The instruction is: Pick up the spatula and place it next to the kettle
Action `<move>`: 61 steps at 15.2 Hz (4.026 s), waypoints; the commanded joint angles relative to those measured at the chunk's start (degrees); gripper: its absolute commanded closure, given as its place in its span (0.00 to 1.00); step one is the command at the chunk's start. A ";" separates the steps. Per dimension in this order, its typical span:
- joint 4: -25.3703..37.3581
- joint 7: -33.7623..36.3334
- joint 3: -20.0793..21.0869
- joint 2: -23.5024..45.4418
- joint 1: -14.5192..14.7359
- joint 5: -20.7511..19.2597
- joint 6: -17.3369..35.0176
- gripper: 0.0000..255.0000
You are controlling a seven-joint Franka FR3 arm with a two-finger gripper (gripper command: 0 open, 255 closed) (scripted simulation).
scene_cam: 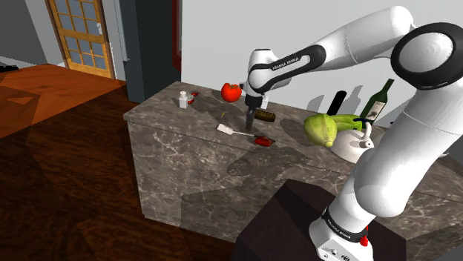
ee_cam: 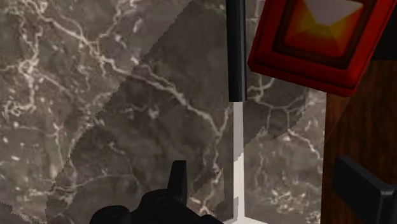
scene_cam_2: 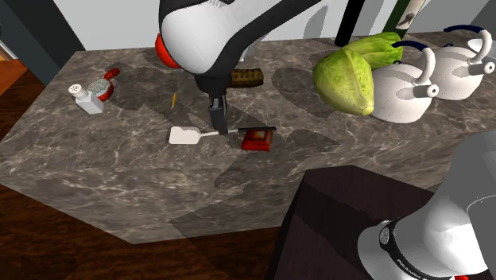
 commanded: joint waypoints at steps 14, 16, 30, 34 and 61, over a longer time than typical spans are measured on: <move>-2.08 -1.43 -0.29 3.95 -0.26 0.84 5.99 0.00; -2.08 -1.43 -0.29 3.95 -0.26 0.84 5.99 1.00; -0.16 -1.10 -0.24 1.24 -0.18 0.24 1.41 1.00; 1.37 -0.95 -0.17 -0.33 -0.14 -0.06 -1.67 1.00; 16.78 -0.92 0.44 -5.69 0.14 -0.70 -22.34 1.00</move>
